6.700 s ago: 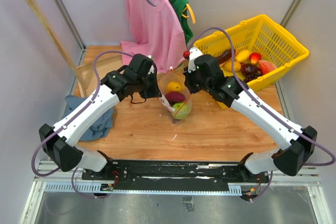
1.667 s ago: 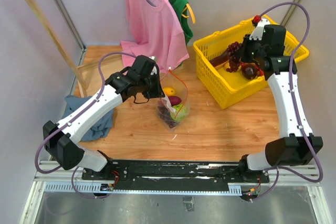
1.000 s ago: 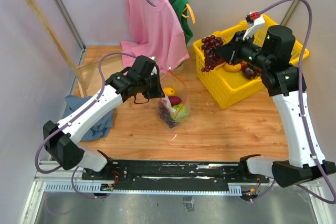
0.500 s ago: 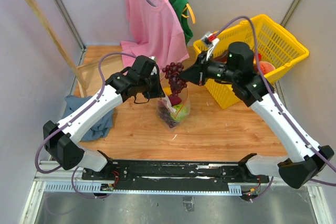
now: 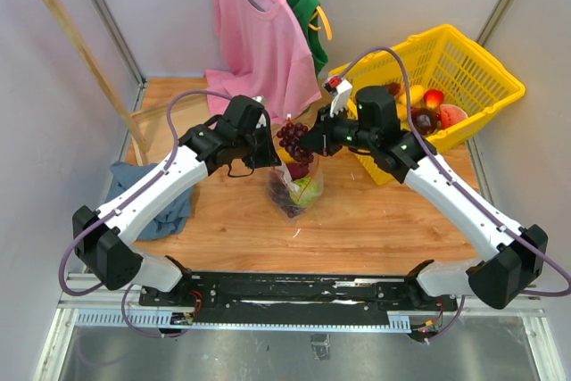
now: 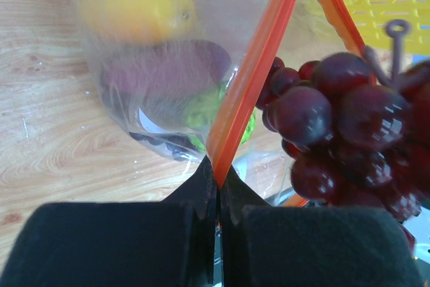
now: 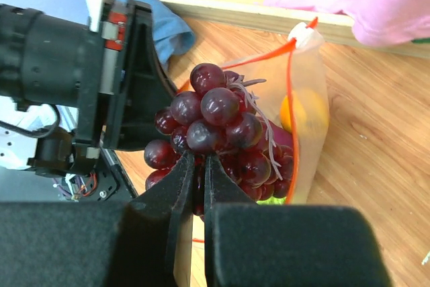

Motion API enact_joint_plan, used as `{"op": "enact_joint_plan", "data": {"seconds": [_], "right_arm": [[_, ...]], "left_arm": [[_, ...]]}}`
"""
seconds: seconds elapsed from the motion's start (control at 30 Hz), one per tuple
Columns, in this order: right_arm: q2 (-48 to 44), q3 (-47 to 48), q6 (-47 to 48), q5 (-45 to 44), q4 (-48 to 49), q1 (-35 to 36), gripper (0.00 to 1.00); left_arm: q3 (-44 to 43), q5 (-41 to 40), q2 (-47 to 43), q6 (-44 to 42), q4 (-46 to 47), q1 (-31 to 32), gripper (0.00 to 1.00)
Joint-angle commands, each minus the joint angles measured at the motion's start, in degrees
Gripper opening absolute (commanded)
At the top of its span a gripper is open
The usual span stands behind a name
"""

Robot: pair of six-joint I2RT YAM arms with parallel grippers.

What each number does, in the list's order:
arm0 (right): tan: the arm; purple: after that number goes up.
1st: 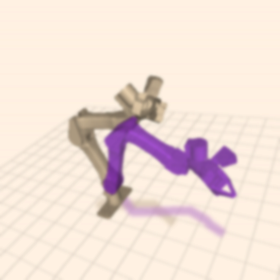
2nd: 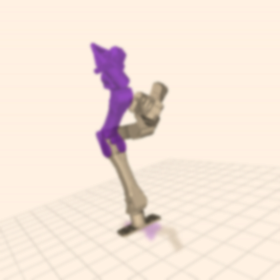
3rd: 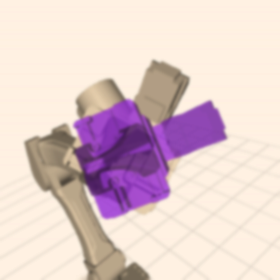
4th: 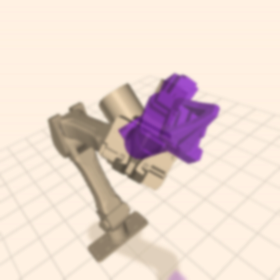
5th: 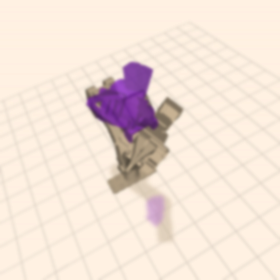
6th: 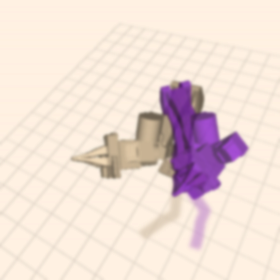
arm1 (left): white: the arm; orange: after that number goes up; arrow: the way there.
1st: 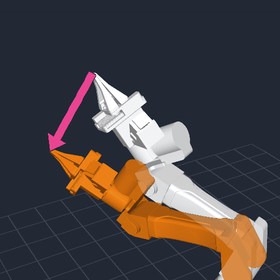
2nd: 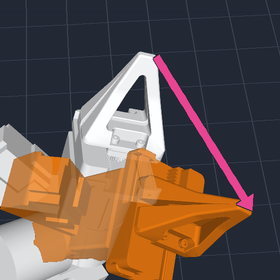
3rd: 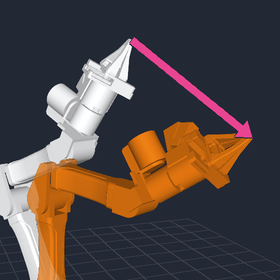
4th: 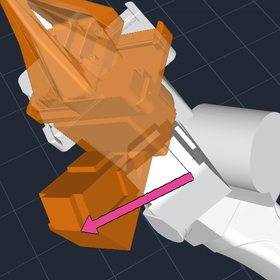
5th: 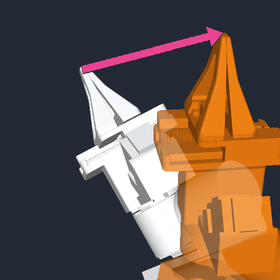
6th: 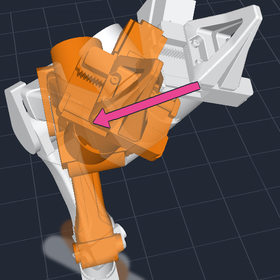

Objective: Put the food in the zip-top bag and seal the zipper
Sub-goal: Place the fake fruit in the zipper food storage bag.

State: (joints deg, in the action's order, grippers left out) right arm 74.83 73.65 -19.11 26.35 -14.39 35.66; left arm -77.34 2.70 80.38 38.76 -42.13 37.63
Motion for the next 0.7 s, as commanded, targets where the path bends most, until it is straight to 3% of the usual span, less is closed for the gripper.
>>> {"op": "enact_joint_plan", "data": {"seconds": [0.0,0.43,0.67], "right_arm": [[1.64,0.75,0.7,-3.27,-2.59,0.96,0.01],[9.19,5.31,1.65,-7.64,-5.83,3.2,0.1],[11.61,6.65,0.92,-9.92,-1.59,3.49,0.27]], "left_arm": [[0.52,0.42,-1.37,-0.01,1.0,0.03,0.0],[0.67,1.37,-1.11,0.25,1.59,-0.01,0.0],[0.83,1.38,-1.28,0.37,1.52,-0.01,0.0]]}}
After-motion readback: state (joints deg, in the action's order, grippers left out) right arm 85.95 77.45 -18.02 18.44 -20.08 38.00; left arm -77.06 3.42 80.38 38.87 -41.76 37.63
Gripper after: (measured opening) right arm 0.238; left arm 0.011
